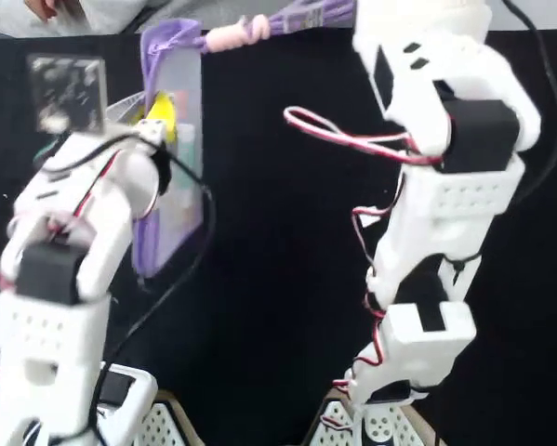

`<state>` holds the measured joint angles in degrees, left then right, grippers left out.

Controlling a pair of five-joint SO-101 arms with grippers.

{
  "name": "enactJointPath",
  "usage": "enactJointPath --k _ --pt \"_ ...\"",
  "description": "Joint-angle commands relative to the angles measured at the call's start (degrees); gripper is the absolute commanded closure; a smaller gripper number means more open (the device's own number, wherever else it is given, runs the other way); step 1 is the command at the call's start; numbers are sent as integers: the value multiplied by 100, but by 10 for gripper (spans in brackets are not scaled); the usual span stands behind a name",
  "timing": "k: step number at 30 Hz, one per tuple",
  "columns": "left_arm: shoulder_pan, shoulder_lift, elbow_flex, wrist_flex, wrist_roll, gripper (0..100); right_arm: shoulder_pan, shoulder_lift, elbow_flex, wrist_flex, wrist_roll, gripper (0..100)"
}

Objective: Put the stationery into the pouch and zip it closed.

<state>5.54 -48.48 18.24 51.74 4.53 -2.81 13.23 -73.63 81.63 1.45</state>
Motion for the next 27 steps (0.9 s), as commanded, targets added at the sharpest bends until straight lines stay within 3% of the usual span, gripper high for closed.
enactJointPath --k 1,17,27 --pt "-48 -888 -259 211 -53 971 299 163 -48 -308 -35 987" --pt "-48 -2347 -330 589 -325 972 862 1270 -66 -1319 -44 987" --pt "-57 -2453 -945 624 -308 972 862 2097 -66 -1767 0 987"
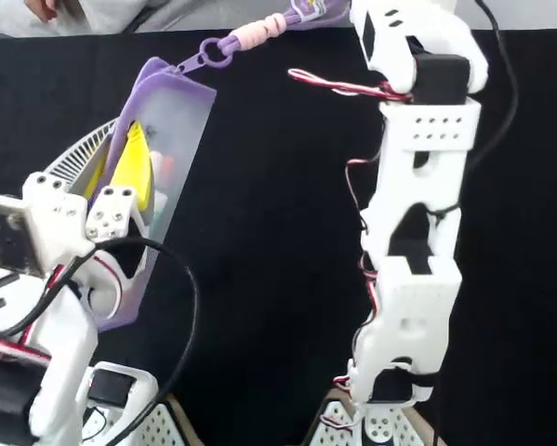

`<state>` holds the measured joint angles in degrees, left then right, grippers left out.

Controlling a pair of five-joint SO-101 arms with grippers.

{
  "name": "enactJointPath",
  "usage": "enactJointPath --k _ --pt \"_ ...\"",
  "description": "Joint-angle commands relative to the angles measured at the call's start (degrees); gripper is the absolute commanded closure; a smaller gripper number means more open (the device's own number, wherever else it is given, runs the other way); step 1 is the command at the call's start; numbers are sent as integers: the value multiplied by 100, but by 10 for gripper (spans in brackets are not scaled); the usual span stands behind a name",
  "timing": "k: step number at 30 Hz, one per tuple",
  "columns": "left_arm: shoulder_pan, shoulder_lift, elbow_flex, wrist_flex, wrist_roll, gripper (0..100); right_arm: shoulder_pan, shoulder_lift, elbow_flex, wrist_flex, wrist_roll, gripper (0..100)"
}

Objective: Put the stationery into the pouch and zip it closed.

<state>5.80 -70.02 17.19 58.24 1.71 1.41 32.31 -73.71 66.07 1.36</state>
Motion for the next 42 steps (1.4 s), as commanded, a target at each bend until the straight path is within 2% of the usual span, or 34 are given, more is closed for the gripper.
enactJointPath --k 1,12,18,22,30,40,42 --pt "-92 -299 -892 -44 -18 972 440 259 -57 -237 9 987" --pt "-171 -299 -989 -290 -9 972 774 752 -66 -237 18 987" --pt "-1095 -290 -936 -668 378 972 747 1191 -31 35 9 987" --pt "-1209 -281 -910 -686 457 972 756 1411 -48 440 35 987" --pt "-1209 -26 -813 -1064 598 972 791 1420 -330 1160 1407 987" --pt "-1200 545 -787 -1037 571 969 545 1393 -1657 2066 1468 985" --pt "-1200 738 -787 -1037 563 934 448 1393 -1947 2268 1468 985"
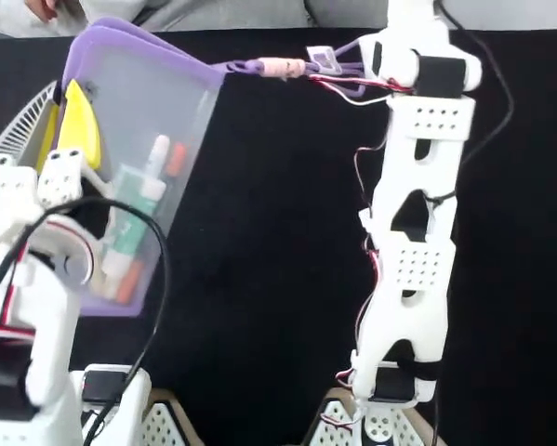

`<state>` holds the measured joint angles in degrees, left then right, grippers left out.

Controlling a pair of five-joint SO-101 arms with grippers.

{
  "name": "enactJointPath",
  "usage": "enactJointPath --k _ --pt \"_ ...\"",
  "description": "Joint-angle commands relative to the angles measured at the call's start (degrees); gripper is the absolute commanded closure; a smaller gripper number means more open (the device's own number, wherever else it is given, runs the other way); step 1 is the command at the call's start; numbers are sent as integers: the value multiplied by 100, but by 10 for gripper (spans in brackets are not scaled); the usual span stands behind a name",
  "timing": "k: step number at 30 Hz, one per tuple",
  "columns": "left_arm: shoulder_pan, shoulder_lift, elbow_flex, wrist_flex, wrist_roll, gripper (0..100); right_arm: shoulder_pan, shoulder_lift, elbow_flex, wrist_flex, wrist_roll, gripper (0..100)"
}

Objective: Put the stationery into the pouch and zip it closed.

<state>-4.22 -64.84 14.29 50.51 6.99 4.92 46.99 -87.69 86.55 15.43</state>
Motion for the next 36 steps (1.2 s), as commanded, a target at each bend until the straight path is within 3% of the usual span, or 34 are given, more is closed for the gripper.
enactJointPath --k 1,5,10,16,21,25,36 --pt "-198 308 -488 -255 35 894 62 -66 -637 316 62 985" --pt "-66 624 -488 149 9 778 -114 -48 -743 510 62 985" --pt "523 809 -488 527 -589 772 -176 -48 -743 519 62 986" --pt "541 800 -523 387 -580 773 -237 -40 -743 387 53 986" --pt "-268 809 -453 404 -571 776 -255 -31 -725 132 -26 983" --pt "-963 800 -4 431 -325 774 -659 57 -462 369 -158 972" --pt "-1543 800 1640 431 -290 775 -1776 -163 -778 1389 53 727"
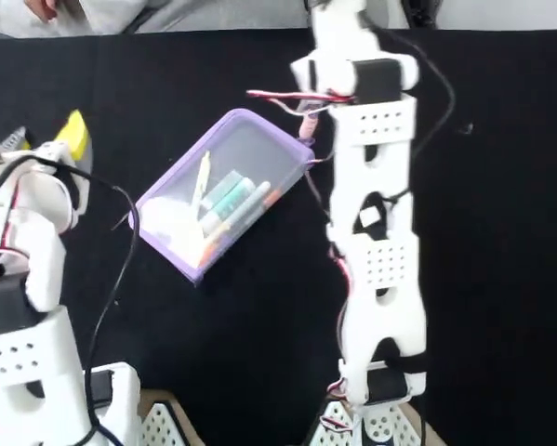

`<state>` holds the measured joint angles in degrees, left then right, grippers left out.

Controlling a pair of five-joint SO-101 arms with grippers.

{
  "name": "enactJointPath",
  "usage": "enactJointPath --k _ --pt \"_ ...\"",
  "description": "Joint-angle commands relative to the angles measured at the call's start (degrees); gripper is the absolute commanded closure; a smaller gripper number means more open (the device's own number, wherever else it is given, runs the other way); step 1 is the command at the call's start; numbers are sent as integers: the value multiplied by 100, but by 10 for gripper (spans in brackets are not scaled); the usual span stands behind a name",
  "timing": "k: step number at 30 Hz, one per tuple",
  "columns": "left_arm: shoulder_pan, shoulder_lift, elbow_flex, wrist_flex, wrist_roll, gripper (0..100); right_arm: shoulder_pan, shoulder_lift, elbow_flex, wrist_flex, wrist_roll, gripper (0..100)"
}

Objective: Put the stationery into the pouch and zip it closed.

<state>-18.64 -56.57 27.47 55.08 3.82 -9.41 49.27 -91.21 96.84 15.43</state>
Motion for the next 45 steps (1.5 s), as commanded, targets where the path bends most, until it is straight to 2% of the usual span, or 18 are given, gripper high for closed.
enactJointPath --k 1,8,11,16,24,26,29,34,42,45 --pt "-101 -26 444 -26 44 776 -448 -470 -462 457 53 707" --pt "-92 -26 769 -26 62 776 -826 -1367 -242 440 105 647" --pt "-40 -26 752 -26 62 776 -1196 -1701 -207 440 123 636" --pt "-40 -26 778 -18 35 776 -1565 -1798 303 440 818 638" --pt "-92 -26 716 316 18 773 -1178 -1956 3609 431 1960 637" --pt "-75 -26 725 299 35 772 -1152 -2070 4004 431 2356 638" --pt "-31 -26 725 299 53 772 -1055 -2176 4312 431 2532 637" --pt "163 -26 760 316 26 772 -721 -2360 4110 431 2549 638" --pt "180 -158 497 325 26 778 -97 -3582 3160 431 2497 640" --pt "198 -554 330 325 53 859 246 -4048 2826 431 2171 708"
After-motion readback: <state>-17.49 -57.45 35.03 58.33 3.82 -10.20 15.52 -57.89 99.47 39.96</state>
